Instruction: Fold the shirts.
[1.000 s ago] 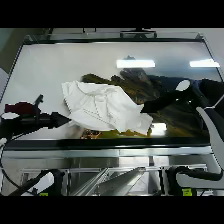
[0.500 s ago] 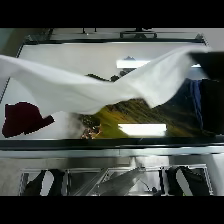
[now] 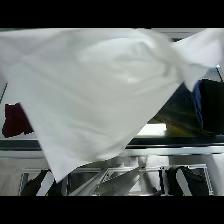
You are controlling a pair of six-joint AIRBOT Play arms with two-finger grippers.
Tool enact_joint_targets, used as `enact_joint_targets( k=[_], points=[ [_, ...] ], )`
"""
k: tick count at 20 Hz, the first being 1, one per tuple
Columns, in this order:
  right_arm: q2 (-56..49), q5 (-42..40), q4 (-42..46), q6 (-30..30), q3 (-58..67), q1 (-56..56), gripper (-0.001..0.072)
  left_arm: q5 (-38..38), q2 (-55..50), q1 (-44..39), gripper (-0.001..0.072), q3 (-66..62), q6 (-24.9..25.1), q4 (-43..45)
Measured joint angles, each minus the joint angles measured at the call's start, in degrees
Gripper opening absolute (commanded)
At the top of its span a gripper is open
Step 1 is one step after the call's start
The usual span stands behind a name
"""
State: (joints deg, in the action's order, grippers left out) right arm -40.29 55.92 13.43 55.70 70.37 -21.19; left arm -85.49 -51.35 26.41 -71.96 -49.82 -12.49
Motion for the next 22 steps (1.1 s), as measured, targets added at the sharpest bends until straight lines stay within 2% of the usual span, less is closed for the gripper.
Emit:
enact_joint_targets(
  k=[5, 8, 10, 12, 16, 19, 22],
  points=[
    [-14.27, -0.98, 1.36, 0.20, -0.94, 8.55, 0.0020, 3.21, -15.63, -13.16, 0.0023, -3.13, 3.15, 6.29],
    [-19.65, 0.68, 1.38, -0.07, -1.07, 10.58, 0.0020, 1.20, -22.75, -16.50, 0.0022, -7.52, 3.37, 8.24],
    [-19.04, 2.03, -0.17, -1.38, -1.07, 10.14, 0.0020, -1.38, -23.93, -17.29, 0.0022, -10.69, 2.32, 8.59],
    [-14.99, 2.49, -2.19, -3.26, -1.07, 7.80, 0.0020, -3.82, -22.36, -17.05, 0.0023, -13.42, 1.42, 8.44],
    [0.00, 0.66, -4.68, -6.36, -1.03, -0.96, 0.0021, -9.57, -12.72, -13.60, 0.0025, -17.44, 0.55, 0.24],
    [12.46, -3.32, -5.49, -9.20, -1.01, -8.31, 0.0020, -9.38, -3.58, -8.50, 0.0026, -18.93, -1.90, -1.92],
    [19.67, -4.87, -6.62, -12.44, -1.03, -12.63, 0.0021, -7.72, 2.58, -2.58, 0.0027, -18.93, -5.25, 1.20]
  ],
)
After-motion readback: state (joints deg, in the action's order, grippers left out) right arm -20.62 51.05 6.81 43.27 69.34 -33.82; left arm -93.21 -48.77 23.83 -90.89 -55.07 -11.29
